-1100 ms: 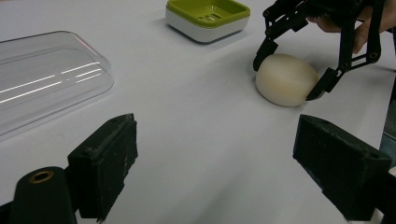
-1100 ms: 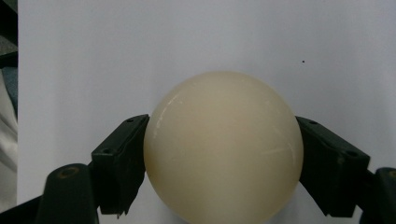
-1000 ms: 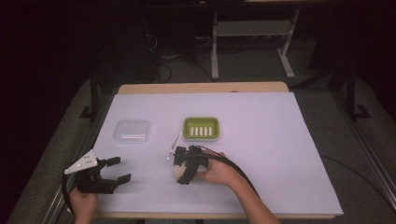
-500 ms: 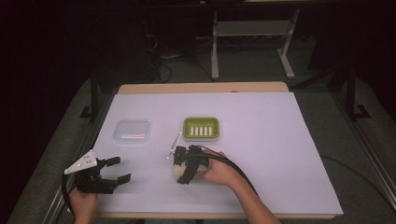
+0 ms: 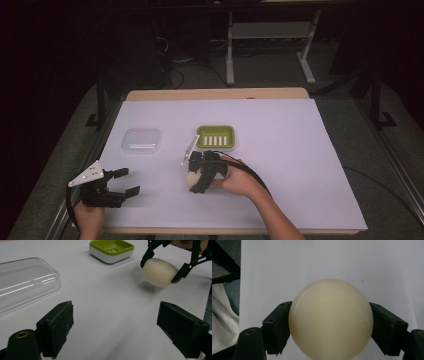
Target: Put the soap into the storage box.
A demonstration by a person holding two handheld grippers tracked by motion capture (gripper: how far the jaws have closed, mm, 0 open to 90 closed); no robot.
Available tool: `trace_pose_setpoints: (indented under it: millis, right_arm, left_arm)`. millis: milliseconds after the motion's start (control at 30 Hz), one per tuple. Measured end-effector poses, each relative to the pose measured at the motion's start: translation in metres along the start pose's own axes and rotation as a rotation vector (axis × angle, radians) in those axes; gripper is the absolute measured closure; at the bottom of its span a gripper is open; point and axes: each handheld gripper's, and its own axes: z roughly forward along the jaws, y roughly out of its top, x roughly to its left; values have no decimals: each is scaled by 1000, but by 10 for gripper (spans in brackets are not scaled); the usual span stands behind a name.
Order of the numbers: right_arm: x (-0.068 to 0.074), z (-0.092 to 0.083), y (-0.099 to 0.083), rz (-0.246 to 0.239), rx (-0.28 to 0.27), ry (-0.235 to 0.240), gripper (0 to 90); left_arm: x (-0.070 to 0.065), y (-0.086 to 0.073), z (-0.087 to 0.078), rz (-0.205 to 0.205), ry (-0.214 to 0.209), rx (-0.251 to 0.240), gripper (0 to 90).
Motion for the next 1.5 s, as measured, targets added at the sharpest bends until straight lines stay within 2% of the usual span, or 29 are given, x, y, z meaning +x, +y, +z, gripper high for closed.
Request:
trace_pose_setpoints:
  millis: [267,800,1067,1500]
  right_arm:
    - [-3,-14,-1,3,4,-11,233]
    - [-16,-38,-6,40,-41,-28,233]
    - [-23,-53,-9,50,-63,-55,233]
    - [-33,-62,-12,74,-82,-51,233]
  left_arm:
    - [0,0,0,-9,2,-13,132]
    - [0,0,0,-8,2,-12,132]
    - [-1,0,0,-6,2,-13,132]
    - [0,0,0,-5,2,-11,132]
